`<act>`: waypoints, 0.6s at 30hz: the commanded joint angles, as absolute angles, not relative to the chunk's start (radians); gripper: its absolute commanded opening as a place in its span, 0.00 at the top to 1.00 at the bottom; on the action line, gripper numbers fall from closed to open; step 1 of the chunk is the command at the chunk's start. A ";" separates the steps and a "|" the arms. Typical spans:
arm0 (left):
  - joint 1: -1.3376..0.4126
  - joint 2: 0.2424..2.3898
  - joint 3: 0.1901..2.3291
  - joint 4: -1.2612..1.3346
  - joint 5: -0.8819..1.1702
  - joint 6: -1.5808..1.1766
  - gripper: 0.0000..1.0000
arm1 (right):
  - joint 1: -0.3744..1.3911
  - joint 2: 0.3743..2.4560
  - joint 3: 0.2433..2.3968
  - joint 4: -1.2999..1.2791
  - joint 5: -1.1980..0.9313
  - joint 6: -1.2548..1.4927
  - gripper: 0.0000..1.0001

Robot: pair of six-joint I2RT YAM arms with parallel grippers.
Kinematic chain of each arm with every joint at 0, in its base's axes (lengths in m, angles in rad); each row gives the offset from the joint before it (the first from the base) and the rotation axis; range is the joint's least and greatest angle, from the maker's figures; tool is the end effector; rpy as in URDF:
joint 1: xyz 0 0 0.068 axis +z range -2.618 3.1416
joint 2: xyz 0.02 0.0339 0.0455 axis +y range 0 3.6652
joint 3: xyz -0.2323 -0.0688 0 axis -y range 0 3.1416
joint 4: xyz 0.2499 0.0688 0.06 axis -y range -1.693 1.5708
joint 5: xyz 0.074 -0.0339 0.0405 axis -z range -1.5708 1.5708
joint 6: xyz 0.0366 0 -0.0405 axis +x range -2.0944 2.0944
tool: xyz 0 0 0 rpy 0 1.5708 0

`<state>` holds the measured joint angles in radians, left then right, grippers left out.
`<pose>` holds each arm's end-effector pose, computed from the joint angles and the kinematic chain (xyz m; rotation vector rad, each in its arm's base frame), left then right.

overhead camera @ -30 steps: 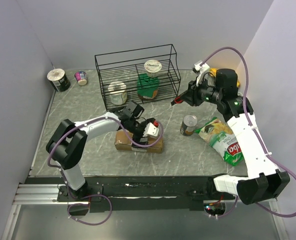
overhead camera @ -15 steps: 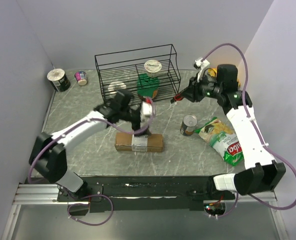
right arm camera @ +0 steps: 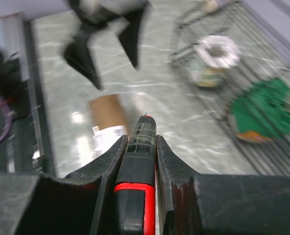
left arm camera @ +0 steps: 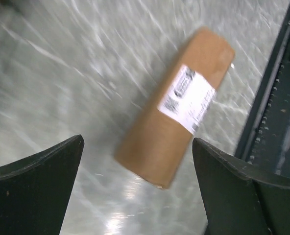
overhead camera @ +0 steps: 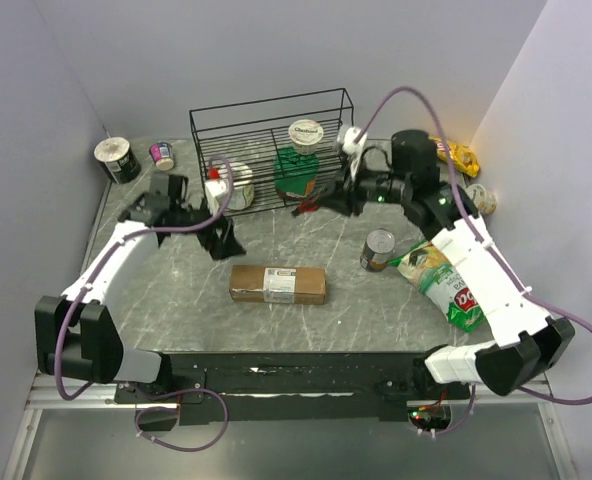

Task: Unpack the express box

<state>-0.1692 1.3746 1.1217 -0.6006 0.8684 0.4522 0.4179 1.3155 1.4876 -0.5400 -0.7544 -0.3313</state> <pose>0.2869 -0.0774 0.2633 1.0266 1.9586 -0.8850 0.2560 0.1411 0.4040 -1.1412 1.5326 0.7846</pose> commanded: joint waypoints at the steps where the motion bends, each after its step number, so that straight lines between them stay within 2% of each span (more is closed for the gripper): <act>1: -0.164 1.333 0.953 -0.339 0.917 0.307 0.01 | 0.529 1.235 1.421 -0.436 -0.723 -0.370 1.00; 5: -0.141 1.376 0.914 -0.221 0.931 0.232 0.01 | 0.638 1.241 1.384 -0.367 -0.630 -0.384 1.00; 11: -0.143 1.459 0.934 -0.293 1.020 0.308 0.04 | 0.676 1.386 1.551 -0.527 -0.764 -0.368 1.00; 14: -0.167 1.503 0.940 -0.334 0.960 0.347 0.06 | 0.699 1.453 1.612 -0.532 -0.678 -0.256 1.00; 18: -0.167 1.557 0.960 -0.423 0.993 0.440 0.08 | 0.768 1.419 1.541 -0.427 -0.631 -0.345 1.00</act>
<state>-0.1619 1.5238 0.9108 -0.3519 0.9428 0.3454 0.6983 1.4673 1.5585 -0.5255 -0.6827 -0.3153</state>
